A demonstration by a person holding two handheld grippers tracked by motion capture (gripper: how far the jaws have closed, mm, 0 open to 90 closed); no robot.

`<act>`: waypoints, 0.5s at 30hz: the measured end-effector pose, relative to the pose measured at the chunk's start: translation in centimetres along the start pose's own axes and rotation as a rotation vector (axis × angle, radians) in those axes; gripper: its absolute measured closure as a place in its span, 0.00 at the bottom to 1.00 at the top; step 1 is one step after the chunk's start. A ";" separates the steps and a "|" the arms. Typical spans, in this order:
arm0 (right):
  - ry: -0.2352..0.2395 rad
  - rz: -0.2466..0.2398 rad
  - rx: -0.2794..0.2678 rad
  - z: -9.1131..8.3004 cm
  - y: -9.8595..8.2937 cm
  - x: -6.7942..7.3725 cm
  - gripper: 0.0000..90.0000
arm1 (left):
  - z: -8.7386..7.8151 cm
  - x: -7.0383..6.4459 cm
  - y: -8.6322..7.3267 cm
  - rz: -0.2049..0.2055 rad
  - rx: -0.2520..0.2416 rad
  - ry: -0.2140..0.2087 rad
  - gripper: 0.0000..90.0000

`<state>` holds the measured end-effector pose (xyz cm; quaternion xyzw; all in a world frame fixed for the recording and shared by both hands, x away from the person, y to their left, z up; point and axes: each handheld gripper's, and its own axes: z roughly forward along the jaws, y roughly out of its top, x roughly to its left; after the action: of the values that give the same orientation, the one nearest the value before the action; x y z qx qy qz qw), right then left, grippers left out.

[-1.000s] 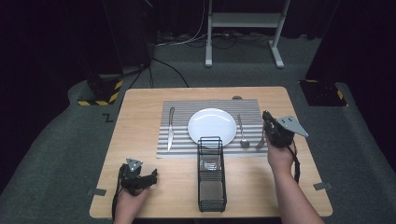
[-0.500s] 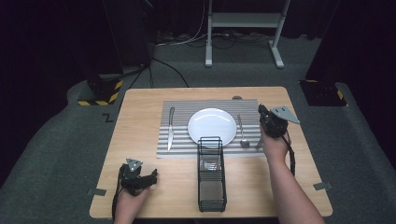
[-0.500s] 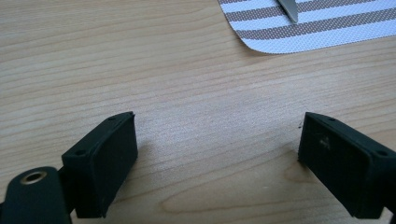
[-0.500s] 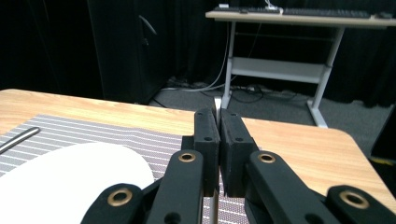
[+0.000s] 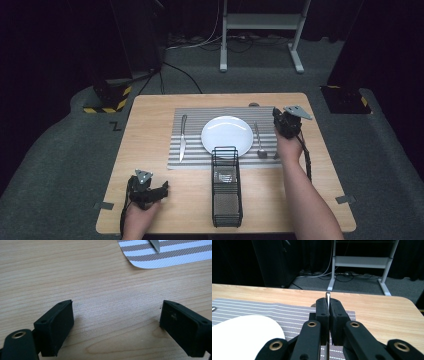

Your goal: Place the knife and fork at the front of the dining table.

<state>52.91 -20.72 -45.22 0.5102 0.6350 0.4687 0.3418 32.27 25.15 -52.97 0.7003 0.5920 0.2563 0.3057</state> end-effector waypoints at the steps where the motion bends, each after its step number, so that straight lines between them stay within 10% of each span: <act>1: 0.000 0.000 0.000 0.0 0.0 0.0 0.96 | 0.0 0.0 0.0 0.000 0.000 0.000 0.13; 15: -0.035 0.005 0.107 4.1 -1.0 0.3 0.96 | 0.0 0.0 0.0 -0.002 0.000 -0.004 0.13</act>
<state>56.23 -19.52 -47.47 0.5376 0.6517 0.4258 0.3239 32.28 25.15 -52.98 0.7002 0.5920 0.2549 0.3070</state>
